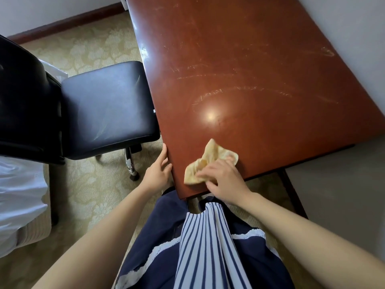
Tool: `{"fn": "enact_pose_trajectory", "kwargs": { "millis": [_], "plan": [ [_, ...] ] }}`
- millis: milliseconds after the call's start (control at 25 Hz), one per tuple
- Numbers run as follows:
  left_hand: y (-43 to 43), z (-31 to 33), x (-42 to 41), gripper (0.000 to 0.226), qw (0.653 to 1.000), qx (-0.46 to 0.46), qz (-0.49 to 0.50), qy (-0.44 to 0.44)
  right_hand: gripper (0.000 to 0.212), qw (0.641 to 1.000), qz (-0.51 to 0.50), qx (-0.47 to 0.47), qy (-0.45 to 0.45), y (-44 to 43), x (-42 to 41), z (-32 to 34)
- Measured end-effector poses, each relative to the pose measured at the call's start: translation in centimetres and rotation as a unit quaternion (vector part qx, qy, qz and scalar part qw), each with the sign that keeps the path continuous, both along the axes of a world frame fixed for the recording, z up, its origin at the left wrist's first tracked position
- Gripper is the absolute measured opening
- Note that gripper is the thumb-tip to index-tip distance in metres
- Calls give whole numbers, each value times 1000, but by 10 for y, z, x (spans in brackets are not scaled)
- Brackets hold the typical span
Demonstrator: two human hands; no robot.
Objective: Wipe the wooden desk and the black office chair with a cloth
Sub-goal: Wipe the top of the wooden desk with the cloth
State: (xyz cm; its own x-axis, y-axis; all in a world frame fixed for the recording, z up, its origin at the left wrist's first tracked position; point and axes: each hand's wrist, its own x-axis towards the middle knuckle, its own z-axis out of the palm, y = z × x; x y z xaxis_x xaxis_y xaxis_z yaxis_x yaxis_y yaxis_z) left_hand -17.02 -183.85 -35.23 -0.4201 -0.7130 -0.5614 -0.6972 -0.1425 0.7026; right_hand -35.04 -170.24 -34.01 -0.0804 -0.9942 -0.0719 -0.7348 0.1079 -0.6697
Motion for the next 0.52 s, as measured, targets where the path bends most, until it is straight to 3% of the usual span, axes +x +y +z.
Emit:
{"fn": "enact_pose_trajectory", "kwargs": {
  "millis": [160,240,360,440,520],
  "plan": [
    [-9,6,3,67,999,31,-13,-12,25,979,192,-58,44,-1,-20,1],
    [-11,11,1,75,999,40,-16,-17,24,975,200,-63,79,-27,-29,2],
    [-7,16,-2,83,999,52,-8,-14,27,992,80,-29,93,-75,-31,3],
    [-6,18,-4,85,997,74,17,6,30,996,-66,14,61,-106,-21,3],
    [-7,21,-6,88,993,101,59,33,29,970,-238,54,16,-128,-3,5]
  ]
}}
